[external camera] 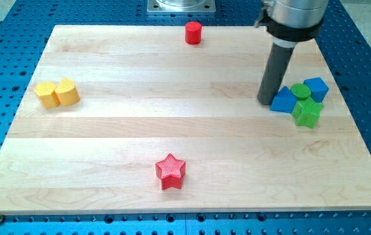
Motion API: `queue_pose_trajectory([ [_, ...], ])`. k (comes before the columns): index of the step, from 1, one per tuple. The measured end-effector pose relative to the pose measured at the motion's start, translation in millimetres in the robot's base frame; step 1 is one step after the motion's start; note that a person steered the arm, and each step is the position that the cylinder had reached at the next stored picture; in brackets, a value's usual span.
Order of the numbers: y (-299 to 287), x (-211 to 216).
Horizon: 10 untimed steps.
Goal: Move the red circle slightly to the left
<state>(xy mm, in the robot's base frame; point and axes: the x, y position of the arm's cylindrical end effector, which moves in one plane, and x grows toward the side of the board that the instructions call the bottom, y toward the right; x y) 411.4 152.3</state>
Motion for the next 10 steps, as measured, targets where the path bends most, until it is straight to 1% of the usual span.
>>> queue_pose_trajectory([
  [1, -28, -66],
  [2, -18, -158],
  [3, -70, -217],
  [4, -158, -204],
  [5, -206, -117],
  [6, -172, -149],
  [7, -204, -177],
  [8, -149, -202],
  [9, -97, -173],
  [10, -155, -144],
])
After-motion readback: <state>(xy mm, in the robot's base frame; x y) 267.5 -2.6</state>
